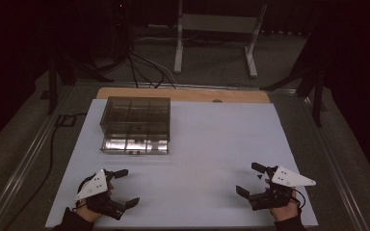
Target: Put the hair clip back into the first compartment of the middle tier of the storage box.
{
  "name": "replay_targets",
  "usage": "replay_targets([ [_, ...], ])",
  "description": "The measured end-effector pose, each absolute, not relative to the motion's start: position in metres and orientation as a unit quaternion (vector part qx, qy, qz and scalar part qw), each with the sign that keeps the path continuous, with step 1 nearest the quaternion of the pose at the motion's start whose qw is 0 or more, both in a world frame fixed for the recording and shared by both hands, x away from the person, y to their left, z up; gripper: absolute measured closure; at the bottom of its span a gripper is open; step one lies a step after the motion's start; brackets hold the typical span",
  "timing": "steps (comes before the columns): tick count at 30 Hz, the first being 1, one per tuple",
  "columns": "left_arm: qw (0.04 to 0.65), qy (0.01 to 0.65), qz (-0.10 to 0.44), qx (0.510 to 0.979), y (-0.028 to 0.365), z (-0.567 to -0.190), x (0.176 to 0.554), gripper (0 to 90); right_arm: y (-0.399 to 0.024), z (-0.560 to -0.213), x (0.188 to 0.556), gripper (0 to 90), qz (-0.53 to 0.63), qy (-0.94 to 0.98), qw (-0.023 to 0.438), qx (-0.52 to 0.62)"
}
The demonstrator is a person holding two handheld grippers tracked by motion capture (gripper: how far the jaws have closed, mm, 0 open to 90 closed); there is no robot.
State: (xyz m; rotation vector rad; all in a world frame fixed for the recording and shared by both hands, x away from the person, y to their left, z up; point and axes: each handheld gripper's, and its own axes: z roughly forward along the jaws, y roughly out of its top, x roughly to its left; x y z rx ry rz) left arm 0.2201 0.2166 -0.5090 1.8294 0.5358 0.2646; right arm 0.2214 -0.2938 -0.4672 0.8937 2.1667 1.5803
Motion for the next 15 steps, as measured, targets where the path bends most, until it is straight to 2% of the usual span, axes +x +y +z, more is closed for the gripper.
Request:
replay_targets([
  [9, 0.572, 0.229, 0.113, 0.780, 0.217, -0.509, 0.220, 0.7, -0.302, -0.468, 0.224, 0.0, 0.533, 0.748, 0.195, 0.344],
  [15, 0.571, 0.229, 0.111, 0.780, 0.217, -0.510, 0.220, 0.7, -0.308, -0.471, 0.227, 0.0, 0.530, 0.742, 0.191, 0.364],
])
